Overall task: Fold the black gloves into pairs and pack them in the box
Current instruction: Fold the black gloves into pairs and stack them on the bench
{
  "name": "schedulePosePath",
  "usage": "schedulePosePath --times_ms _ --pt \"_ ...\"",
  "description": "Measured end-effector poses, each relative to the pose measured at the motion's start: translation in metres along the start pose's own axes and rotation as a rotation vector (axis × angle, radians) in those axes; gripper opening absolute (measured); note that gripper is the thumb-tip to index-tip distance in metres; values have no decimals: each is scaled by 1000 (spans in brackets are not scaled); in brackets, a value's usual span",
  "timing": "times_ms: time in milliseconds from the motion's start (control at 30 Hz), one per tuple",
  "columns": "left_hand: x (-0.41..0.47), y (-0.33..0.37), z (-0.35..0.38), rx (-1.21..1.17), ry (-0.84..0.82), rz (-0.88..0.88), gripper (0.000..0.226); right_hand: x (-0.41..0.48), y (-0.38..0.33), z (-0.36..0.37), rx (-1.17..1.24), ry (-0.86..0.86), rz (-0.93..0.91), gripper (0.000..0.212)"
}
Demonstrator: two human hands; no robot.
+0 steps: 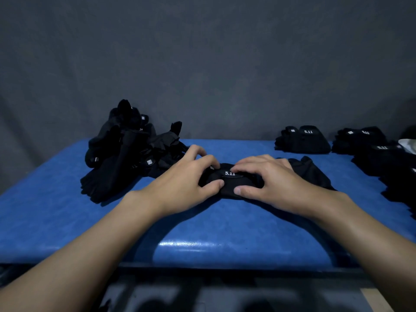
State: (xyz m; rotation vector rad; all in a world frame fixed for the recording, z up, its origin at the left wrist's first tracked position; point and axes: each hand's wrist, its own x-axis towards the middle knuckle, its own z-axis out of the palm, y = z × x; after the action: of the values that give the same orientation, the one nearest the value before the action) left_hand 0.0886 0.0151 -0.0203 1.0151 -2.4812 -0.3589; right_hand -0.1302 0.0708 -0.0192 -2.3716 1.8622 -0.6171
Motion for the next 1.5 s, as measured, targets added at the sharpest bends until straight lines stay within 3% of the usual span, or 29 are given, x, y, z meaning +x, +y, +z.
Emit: schedulePosePath --times_ms 300,567,933,1500 --pt "3 -4 2 28 -60 -4 47 -1 0 -1 -21 7 -4 55" --pt "3 -4 3 42 -78 -9 51 0 3 0 -53 -30 16 54" --pt "-3 -2 -1 -13 1 45 34 0 2 -1 -47 -34 31 53" --pt "2 -11 -1 -29 -43 12 40 -5 3 -1 5 -19 49 58"
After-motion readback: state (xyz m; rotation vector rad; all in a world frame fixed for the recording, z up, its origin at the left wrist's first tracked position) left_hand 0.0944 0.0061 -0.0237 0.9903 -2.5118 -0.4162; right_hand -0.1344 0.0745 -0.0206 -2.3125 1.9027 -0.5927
